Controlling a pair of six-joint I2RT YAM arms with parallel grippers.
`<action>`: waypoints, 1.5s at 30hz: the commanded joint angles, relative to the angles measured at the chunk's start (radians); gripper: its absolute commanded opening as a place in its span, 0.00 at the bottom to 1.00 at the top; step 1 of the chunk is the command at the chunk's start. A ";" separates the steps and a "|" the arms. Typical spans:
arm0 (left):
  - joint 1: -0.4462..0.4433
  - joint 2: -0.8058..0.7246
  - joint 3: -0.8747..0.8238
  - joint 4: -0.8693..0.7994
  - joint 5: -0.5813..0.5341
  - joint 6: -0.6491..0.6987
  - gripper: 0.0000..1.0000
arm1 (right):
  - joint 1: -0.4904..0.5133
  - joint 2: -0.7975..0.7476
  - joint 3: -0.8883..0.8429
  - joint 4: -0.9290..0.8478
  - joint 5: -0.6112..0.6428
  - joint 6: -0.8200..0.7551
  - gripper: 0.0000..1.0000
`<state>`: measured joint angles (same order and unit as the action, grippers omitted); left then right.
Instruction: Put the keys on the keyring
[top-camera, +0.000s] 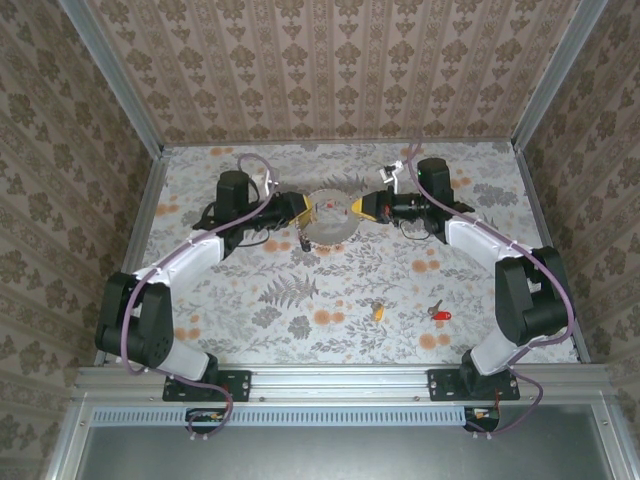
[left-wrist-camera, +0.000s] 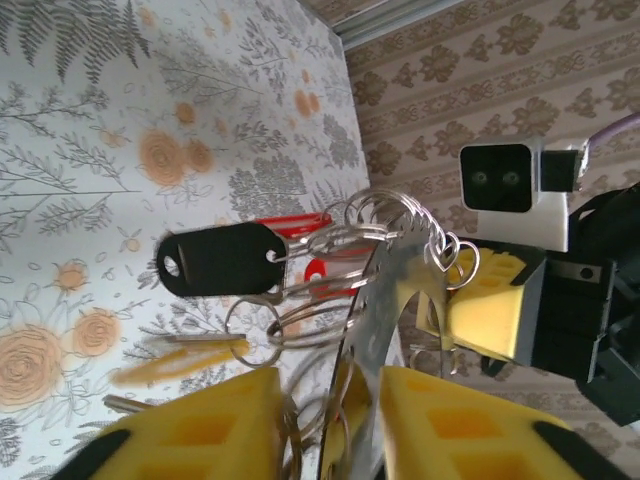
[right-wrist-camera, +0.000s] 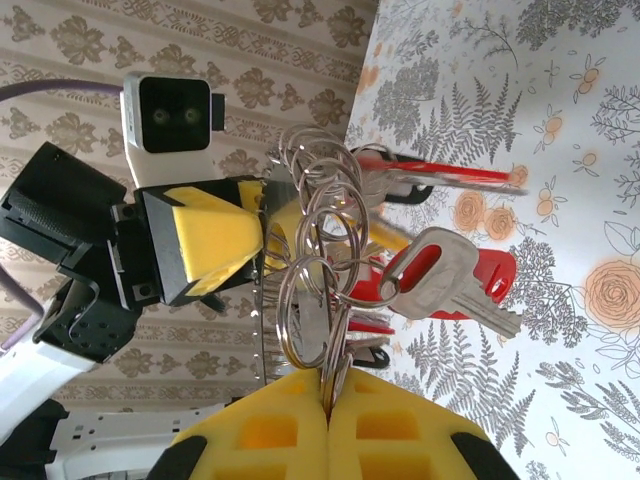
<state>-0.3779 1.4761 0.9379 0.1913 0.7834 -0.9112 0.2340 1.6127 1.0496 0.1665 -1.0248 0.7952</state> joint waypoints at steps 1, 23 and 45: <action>0.002 -0.018 0.030 0.047 0.060 -0.007 0.22 | 0.006 -0.030 0.060 -0.035 -0.064 -0.049 0.00; -0.043 -0.310 -0.116 0.298 -0.240 0.034 0.00 | -0.021 -0.462 0.018 -0.399 0.612 -0.326 0.69; -0.177 -0.178 -0.259 0.928 -0.575 -0.234 0.00 | 0.596 -0.726 -0.450 0.224 1.246 -1.081 0.34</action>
<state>-0.5495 1.2884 0.6788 0.8921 0.2295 -1.0462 0.7547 0.8555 0.6395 0.2096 -0.0132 -0.0479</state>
